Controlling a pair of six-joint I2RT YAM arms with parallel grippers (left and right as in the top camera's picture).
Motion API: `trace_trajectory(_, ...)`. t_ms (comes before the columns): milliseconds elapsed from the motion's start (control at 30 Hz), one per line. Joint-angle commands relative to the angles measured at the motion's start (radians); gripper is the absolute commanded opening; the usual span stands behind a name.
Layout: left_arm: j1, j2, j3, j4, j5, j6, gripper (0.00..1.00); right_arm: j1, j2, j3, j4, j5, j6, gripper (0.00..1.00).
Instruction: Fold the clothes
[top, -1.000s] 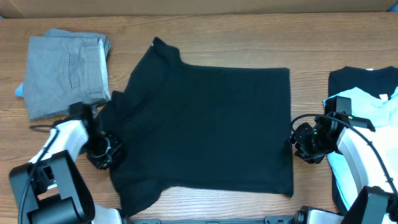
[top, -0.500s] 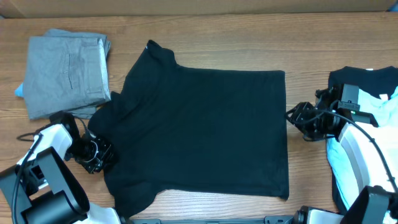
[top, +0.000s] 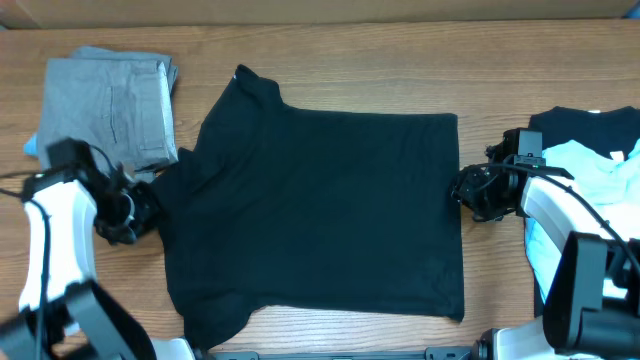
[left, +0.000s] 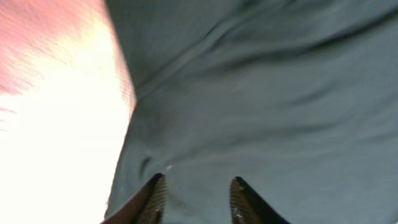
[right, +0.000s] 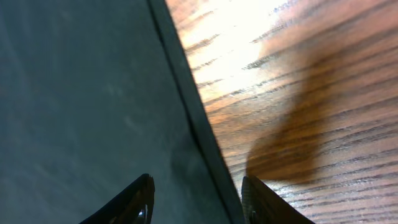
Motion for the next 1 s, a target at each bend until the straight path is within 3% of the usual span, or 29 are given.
trace_trajectory(0,-0.004,-0.105,0.083,-0.008,0.071,0.04,0.39,0.014,0.046,0.011,0.0,0.021,-0.006,0.49)
trace_trajectory(100,-0.004,-0.159,0.129,0.009,0.119,0.039,0.38,0.024,0.076,0.0,0.005,0.022,-0.006,0.47)
trace_trajectory(133,-0.004,-0.173,0.137,0.022,0.155,0.039,0.46,0.024,0.085,0.0,0.005,0.022,-0.007,0.44)
trace_trajectory(233,-0.004,-0.197,0.142,0.081,0.286,0.04,1.0,0.024,0.087,0.0,0.008,0.026,-0.007,0.26)
trace_trajectory(300,-0.004,-0.196,0.142,0.1,0.338,0.04,1.0,0.016,0.084,0.006,0.001,0.046,-0.006,0.13)
trace_trajectory(433,-0.005,-0.195,0.142,0.098,0.332,0.06,0.88,-0.022,0.08,0.037,-0.063,0.157,0.045,0.04)
trace_trajectory(667,-0.04,-0.195,0.142,0.098,0.315,0.117,0.8,-0.077,0.057,0.092,-0.136,0.216,0.05,0.04)
trace_trajectory(767,-0.1,-0.195,0.142,0.101,0.239,0.129,0.83,-0.077,0.03,0.133,-0.179,0.216,0.043,0.4)
trace_trajectory(800,-0.134,-0.193,0.142,0.105,0.2,0.152,0.84,-0.077,0.014,0.156,-0.198,0.215,0.043,0.46)
trace_trajectory(967,-0.299,-0.172,0.142,0.179,-0.003,0.179,0.93,-0.077,-0.077,0.296,-0.293,0.149,0.043,0.5)
